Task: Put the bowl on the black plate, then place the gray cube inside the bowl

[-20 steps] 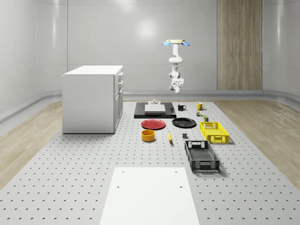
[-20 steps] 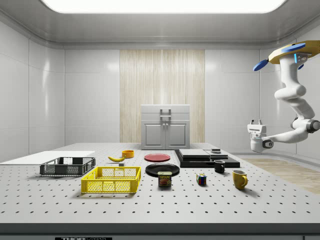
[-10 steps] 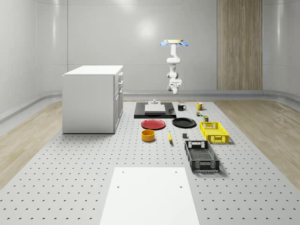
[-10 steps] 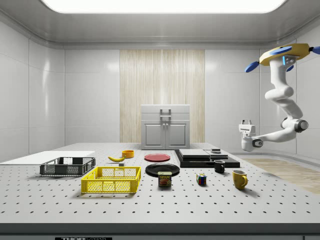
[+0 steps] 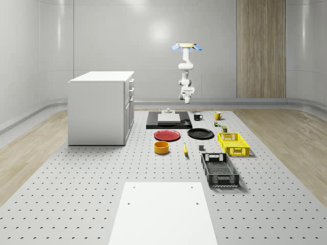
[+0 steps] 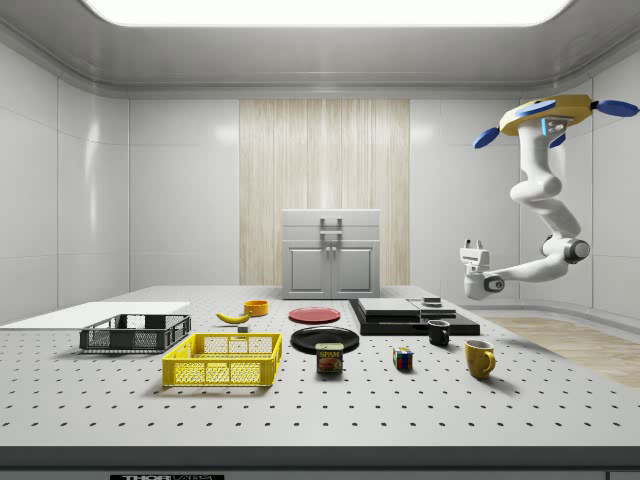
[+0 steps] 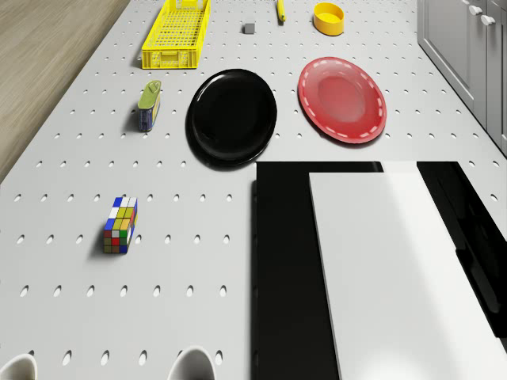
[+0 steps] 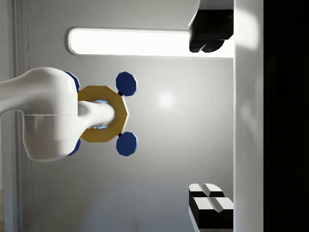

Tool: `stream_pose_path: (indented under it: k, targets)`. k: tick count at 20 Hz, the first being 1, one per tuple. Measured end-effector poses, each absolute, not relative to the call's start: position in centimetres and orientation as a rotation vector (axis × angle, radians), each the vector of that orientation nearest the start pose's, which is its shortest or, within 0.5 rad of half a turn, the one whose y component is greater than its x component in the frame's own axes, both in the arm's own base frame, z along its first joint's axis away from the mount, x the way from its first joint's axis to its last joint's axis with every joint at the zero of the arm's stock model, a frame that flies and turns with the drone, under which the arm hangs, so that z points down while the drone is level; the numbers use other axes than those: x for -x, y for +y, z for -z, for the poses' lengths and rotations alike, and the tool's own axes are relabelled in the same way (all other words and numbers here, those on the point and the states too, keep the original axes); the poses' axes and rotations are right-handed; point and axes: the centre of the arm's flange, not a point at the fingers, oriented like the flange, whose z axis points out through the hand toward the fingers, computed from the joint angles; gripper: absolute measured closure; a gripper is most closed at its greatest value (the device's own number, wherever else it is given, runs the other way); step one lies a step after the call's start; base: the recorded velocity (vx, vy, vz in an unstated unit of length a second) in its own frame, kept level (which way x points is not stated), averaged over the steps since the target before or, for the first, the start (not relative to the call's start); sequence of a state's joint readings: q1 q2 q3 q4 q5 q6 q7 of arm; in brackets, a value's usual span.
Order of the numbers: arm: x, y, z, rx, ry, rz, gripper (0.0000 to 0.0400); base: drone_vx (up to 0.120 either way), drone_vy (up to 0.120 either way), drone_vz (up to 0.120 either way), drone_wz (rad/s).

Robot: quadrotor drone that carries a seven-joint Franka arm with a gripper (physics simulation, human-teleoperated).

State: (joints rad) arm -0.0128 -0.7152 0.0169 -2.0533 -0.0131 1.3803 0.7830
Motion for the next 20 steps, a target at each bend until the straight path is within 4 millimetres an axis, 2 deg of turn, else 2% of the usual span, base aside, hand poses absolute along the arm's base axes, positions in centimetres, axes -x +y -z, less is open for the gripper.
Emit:
stream_pose_path:
  k: [8,13,17,20]
  targets:
    - [-30.2,0.9,-69.1,2.962,1.228,0.128,0.0,0.12,-0.12,0.0,0.0]
    - [-30.1,2.1,-68.9,3.061,1.27,0.217,0.0,0.12,-0.12,0.0,0.0]
    - [-30.1,4.1,-68.2,3.222,1.339,0.373,0.0,0.12,-0.12,0.0,0.0]
    - [-30.1,6.3,-66.9,3.416,1.423,0.598,0.0,0.12,-0.093,0.0,0.0]
